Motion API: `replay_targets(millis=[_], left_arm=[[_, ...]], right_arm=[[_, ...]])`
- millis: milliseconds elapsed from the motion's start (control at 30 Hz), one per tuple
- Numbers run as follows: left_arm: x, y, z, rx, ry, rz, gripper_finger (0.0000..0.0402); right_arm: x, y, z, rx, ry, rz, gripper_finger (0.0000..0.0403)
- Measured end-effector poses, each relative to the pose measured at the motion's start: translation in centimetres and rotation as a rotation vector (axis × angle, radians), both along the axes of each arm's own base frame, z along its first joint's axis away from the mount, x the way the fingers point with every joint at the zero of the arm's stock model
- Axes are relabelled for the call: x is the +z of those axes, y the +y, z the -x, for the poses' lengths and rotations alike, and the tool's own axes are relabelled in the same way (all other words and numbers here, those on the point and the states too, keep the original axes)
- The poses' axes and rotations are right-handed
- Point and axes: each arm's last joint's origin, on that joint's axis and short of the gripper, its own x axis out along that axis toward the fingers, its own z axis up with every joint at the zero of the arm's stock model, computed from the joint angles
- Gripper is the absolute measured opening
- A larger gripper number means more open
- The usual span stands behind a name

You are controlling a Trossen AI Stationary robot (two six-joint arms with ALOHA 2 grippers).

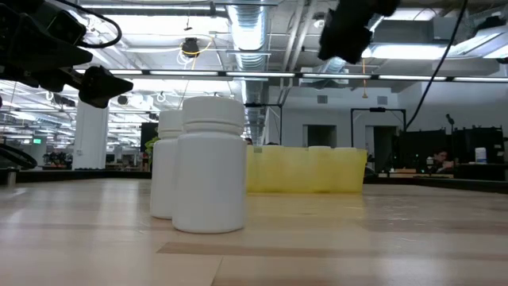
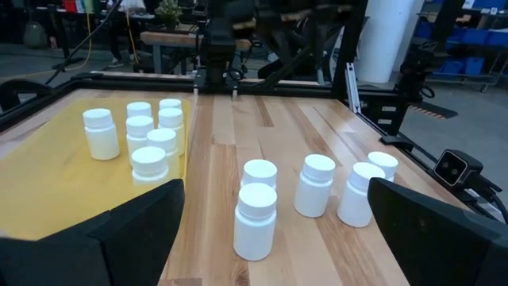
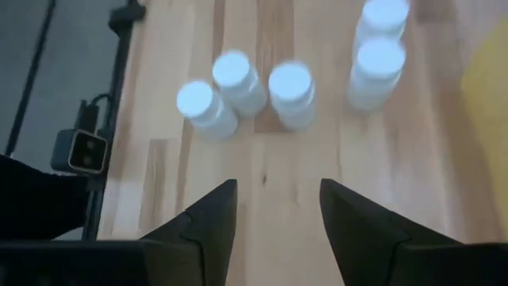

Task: Pick and place pill bottles into a basket
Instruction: Put the white medicine bottle into the yellow bin

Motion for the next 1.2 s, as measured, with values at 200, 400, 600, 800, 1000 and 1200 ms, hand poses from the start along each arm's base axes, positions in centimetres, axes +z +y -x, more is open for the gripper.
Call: replay_targets(millis=[200, 400, 600, 800, 1000, 1200], left_arm=[[0.0, 0.0, 0.0, 0.001, 0.001, 0.008, 0.0386], [0.0, 0.0, 0.0, 0.001, 0.001, 0.007, 0.0386], [0.0, 0.0, 0.0, 0.000, 0.000, 0.001, 0.0386], [0.0, 0.0, 0.0, 0.000, 0.000, 0.000, 0.0386], [0.0, 0.0, 0.0, 0.001, 0.001, 0.006, 0.0386], [0.0, 0.0, 0.0, 0.001, 0.001, 0.008, 0.0386]], right_arm=[[-1.5, 3.2, 0.7, -0.069, 0.072, -0.004, 0.0165], [-2.0, 5.1, 1.6, -0.200, 0.079, 0.011, 0.0156], [-2.0, 6.7, 2.6, -0.185, 0.081, 0.012, 0.0153], [-2.0, 8.1, 3.5, -0.089, 0.070, 0.046, 0.0154], [-2.0, 8.9, 4.1, 0.029, 0.047, 0.106, 0.0147], [-2.0, 8.7, 3.9, 0.042, 0.042, 0.122, 0.0137]])
